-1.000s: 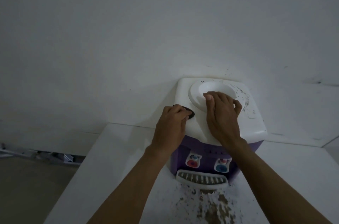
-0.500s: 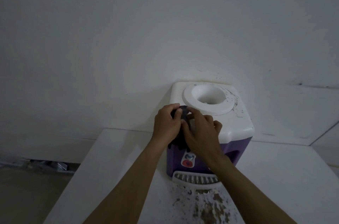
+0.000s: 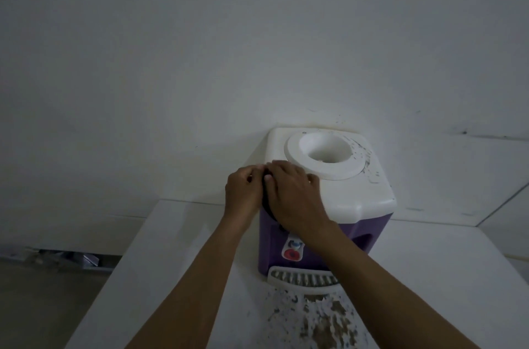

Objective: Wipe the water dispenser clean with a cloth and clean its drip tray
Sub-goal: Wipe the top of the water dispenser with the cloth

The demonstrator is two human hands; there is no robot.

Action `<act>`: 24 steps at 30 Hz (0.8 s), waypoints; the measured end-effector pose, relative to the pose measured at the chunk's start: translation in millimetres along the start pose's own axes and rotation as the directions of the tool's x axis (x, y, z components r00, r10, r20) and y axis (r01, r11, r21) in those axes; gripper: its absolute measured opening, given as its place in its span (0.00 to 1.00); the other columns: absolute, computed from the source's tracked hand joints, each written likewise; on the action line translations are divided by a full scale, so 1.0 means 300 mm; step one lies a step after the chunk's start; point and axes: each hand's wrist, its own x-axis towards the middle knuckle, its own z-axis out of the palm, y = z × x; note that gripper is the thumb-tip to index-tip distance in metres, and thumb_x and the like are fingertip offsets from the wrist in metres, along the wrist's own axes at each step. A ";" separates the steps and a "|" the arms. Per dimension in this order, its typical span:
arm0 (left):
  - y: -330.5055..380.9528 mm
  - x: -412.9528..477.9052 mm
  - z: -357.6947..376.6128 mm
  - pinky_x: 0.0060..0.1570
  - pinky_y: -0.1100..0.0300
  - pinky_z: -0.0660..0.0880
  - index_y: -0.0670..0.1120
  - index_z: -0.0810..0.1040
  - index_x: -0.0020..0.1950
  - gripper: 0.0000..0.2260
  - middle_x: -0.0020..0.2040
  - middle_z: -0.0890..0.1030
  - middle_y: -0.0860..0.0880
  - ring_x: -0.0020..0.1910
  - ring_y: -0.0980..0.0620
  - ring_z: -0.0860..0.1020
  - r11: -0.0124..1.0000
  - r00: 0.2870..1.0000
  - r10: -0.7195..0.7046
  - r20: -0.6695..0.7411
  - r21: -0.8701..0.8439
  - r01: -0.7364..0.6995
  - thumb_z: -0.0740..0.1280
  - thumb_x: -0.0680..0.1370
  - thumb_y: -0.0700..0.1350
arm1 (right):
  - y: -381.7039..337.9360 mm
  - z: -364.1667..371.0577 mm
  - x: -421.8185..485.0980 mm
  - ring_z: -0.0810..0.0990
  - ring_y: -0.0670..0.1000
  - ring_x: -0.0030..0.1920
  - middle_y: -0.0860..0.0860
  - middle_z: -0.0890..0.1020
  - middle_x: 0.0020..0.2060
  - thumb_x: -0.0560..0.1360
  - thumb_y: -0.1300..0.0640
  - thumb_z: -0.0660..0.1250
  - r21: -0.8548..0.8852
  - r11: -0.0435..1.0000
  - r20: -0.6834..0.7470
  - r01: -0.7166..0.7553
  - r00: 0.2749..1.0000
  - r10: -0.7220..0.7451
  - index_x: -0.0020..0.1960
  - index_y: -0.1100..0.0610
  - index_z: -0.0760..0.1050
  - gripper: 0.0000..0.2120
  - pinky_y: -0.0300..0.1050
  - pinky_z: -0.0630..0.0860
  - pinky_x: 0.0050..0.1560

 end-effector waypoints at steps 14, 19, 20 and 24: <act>-0.028 -0.023 0.065 0.47 0.76 0.68 0.43 0.79 0.57 0.13 0.50 0.77 0.54 0.49 0.59 0.75 0.893 0.894 0.437 -0.099 0.172 -0.417 0.58 0.83 0.47 | 0.109 0.040 -0.065 0.65 0.54 0.71 0.50 0.72 0.68 0.78 0.45 0.53 -0.231 0.972 -0.021 0.032 0.999 -0.038 0.67 0.51 0.69 0.21 0.58 0.61 0.67; -0.076 -0.060 0.086 0.50 0.78 0.67 0.42 0.78 0.60 0.13 0.53 0.77 0.52 0.50 0.65 0.72 0.869 0.873 0.481 -0.084 0.177 -0.462 0.56 0.84 0.44 | 0.187 0.006 -0.154 0.69 0.58 0.68 0.54 0.74 0.66 0.75 0.43 0.63 -0.260 0.965 -0.046 0.032 0.998 -0.046 0.67 0.56 0.71 0.25 0.55 0.67 0.64; -0.083 -0.068 0.083 0.51 0.77 0.68 0.41 0.78 0.60 0.13 0.53 0.77 0.52 0.51 0.64 0.72 0.865 0.870 0.487 -0.076 0.179 -0.469 0.56 0.84 0.44 | 0.203 -0.002 -0.174 0.69 0.58 0.68 0.55 0.73 0.67 0.75 0.46 0.66 -0.253 0.967 -0.057 0.031 0.997 -0.047 0.67 0.57 0.71 0.24 0.55 0.67 0.64; -0.098 -0.089 0.066 0.52 0.78 0.67 0.41 0.76 0.62 0.12 0.54 0.76 0.53 0.52 0.64 0.72 0.851 0.866 0.499 -0.022 0.202 -0.485 0.57 0.84 0.42 | 0.236 -0.018 -0.197 0.72 0.60 0.66 0.58 0.75 0.65 0.73 0.56 0.70 -0.233 0.972 -0.126 0.011 0.991 -0.041 0.64 0.60 0.73 0.21 0.56 0.69 0.64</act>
